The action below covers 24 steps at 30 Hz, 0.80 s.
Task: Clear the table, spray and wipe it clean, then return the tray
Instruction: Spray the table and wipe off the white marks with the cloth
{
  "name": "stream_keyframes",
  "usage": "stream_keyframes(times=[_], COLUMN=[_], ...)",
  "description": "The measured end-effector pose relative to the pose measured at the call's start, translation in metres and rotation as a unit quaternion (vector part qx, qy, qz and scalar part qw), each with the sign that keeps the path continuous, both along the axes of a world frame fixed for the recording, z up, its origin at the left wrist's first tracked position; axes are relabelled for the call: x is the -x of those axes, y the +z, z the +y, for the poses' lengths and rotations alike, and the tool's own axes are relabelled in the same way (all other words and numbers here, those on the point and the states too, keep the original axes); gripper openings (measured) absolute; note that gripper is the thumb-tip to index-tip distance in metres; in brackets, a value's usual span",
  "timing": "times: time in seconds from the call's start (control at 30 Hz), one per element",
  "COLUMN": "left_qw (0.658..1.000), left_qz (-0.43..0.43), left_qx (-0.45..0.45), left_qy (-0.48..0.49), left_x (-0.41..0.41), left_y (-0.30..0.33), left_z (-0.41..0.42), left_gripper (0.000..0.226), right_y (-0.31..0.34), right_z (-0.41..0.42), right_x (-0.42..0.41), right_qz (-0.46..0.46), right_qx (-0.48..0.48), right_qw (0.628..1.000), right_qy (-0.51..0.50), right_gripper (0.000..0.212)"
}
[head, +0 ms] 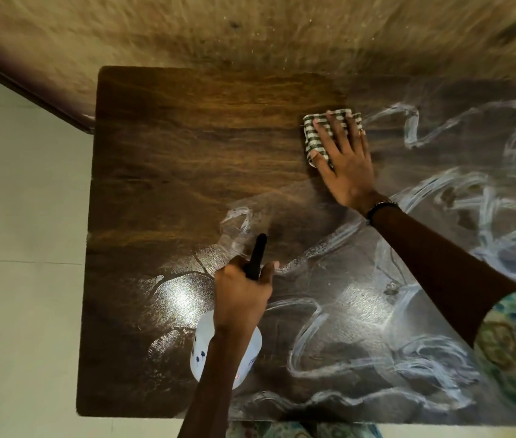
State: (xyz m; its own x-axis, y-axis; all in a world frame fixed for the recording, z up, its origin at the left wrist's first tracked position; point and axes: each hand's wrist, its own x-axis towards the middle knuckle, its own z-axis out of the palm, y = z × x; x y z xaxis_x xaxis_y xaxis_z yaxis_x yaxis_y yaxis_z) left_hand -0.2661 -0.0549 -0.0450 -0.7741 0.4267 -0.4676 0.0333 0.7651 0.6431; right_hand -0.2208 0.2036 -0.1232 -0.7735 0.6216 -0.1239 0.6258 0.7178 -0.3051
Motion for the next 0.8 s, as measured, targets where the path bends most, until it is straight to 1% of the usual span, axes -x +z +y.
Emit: stream_keyframes(times=[0.1,0.2,0.37,0.43,0.53,0.67,0.73,0.8], left_qw=[1.000,1.000,1.000,0.999,0.998,0.998,0.998,0.998], left_qz=[0.005,-0.003,-0.003,-0.016,-0.033,-0.031,-0.034,-0.038], left_qx=[-0.006,-0.016,-0.028,-0.036,-0.045,-0.040,-0.037,-0.037], left_qy=[0.021,0.004,0.014,0.025,0.037,0.025,0.023,0.028], left_x=[0.005,0.008,0.009,0.009,0.008,0.007,0.008,0.010], left_y=[-0.003,-0.002,0.000,0.001,0.000,0.003,0.005,0.006], left_z=[-0.006,-0.012,-0.018,-0.018,-0.018,-0.022,-0.025,-0.029], left_gripper=[0.040,0.046,0.044,0.043,0.038,0.033,0.030,0.023], right_y=[0.001,0.001,0.001,0.002,0.005,0.002,0.000,-0.001], right_z=[0.000,-0.001,-0.005,-0.016,-0.048,-0.112,-0.135,-0.138], right_x=[0.000,0.001,0.003,0.011,0.033,0.051,0.039,0.011], right_qz=[-0.007,-0.009,-0.009,-0.009,-0.007,0.014,0.020,0.019], right_qx=[0.003,-0.003,0.001,0.003,0.008,0.000,-0.007,-0.015], right_qw=[1.000,1.000,1.000,1.000,0.998,0.982,0.968,0.959], right_qy=[-0.002,-0.002,-0.011,0.001,0.063,0.187,0.251,0.282], right_gripper=[0.061,0.061,0.060,0.060,0.059,0.056,0.053,0.054])
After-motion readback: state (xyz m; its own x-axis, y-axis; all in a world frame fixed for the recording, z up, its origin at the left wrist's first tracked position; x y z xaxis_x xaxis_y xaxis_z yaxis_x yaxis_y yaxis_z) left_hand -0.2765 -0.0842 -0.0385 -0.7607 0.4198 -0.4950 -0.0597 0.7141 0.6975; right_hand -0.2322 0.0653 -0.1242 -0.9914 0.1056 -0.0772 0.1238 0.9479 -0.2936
